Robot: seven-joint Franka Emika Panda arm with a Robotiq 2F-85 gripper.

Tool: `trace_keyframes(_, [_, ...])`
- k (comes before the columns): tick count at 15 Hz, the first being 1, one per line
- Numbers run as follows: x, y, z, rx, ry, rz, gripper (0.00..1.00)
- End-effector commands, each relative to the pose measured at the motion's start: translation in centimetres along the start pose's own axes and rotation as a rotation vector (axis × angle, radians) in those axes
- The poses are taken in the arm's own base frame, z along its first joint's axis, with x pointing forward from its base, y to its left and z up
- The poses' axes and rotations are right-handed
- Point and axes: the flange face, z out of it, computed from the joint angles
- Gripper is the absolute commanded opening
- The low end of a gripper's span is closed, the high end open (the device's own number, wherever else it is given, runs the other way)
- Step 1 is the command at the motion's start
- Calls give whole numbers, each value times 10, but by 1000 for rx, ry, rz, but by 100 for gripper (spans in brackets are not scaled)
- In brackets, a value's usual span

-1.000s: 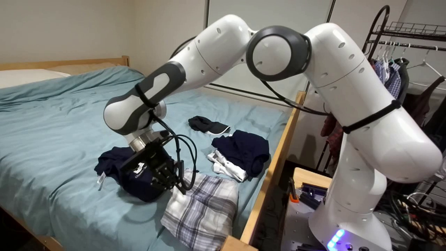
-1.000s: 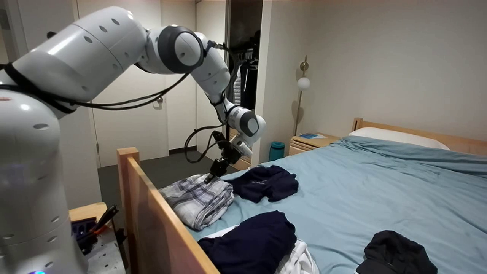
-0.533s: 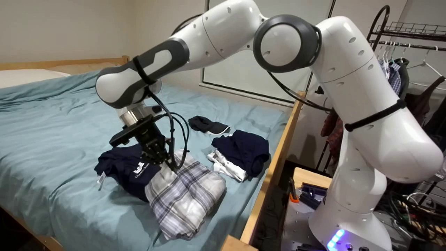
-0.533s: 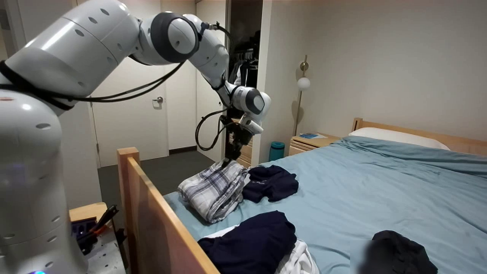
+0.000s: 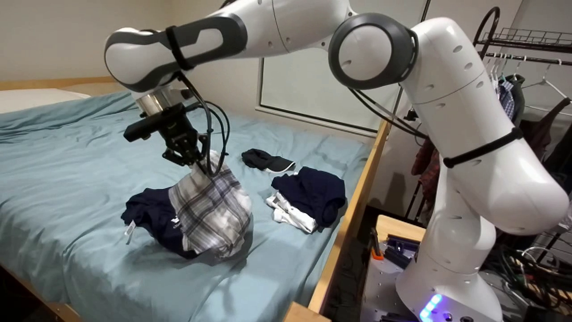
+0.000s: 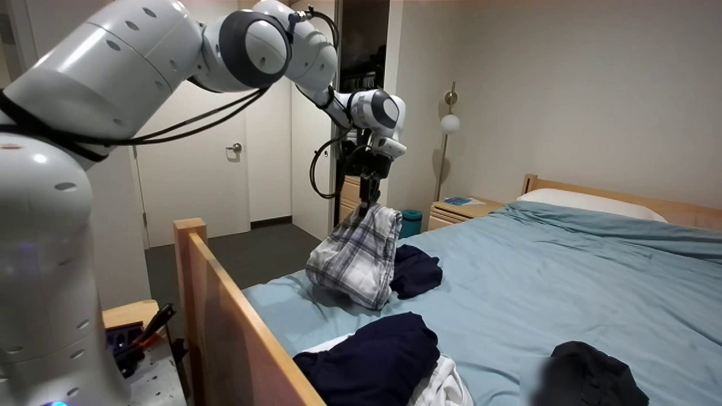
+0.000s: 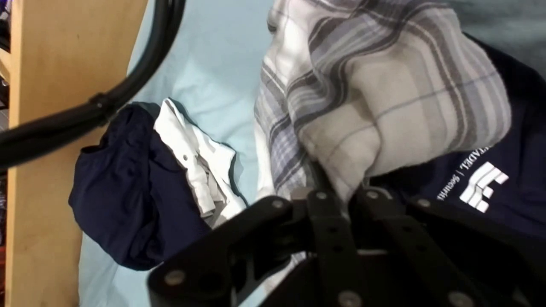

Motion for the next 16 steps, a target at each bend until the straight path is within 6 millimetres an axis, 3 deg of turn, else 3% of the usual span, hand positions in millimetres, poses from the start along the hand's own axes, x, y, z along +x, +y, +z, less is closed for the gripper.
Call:
trace_keyframes(1, [5, 1, -36, 28, 72, 8, 7])
trace_keyframes(16, [19, -34, -61, 157, 258, -71, 7])
